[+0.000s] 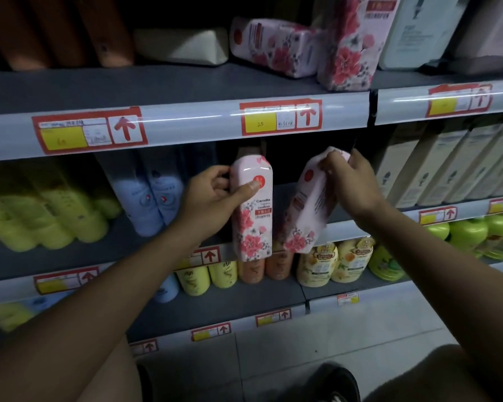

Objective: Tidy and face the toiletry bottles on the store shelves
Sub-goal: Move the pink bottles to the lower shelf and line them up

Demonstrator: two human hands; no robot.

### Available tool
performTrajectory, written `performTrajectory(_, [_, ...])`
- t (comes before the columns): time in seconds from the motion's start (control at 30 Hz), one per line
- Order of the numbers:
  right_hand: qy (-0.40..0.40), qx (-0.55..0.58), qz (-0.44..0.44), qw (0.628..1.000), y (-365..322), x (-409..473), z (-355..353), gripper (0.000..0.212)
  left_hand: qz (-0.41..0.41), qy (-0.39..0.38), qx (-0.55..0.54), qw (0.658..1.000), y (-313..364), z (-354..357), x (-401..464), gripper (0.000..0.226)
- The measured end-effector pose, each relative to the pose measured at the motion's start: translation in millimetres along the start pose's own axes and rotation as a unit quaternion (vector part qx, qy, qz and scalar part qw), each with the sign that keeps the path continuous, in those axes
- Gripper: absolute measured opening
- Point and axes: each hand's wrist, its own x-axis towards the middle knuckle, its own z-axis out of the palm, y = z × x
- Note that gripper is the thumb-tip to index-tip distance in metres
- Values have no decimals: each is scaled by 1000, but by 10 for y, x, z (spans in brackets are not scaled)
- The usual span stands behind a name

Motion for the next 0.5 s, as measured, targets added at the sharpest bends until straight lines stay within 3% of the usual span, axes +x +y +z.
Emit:
performTrajectory(0.07, [18,8,-4,1000,-49,91,22,55,-1,12,21,1000,-18,25,81,28])
performTrajectory(0.27, [-1,-54,-69,996,-162,170,98,61,-3,31,70,997,-98,55,231,78])
performTrajectory(0.4, [-9,-97,-110,989,-135,202,167,50,1,54,66,996,-173,151,249,46])
performTrajectory(0.5, [-33,-95,-123,987,-148,208,184,50,6,63,62,996,-208,200,250,47])
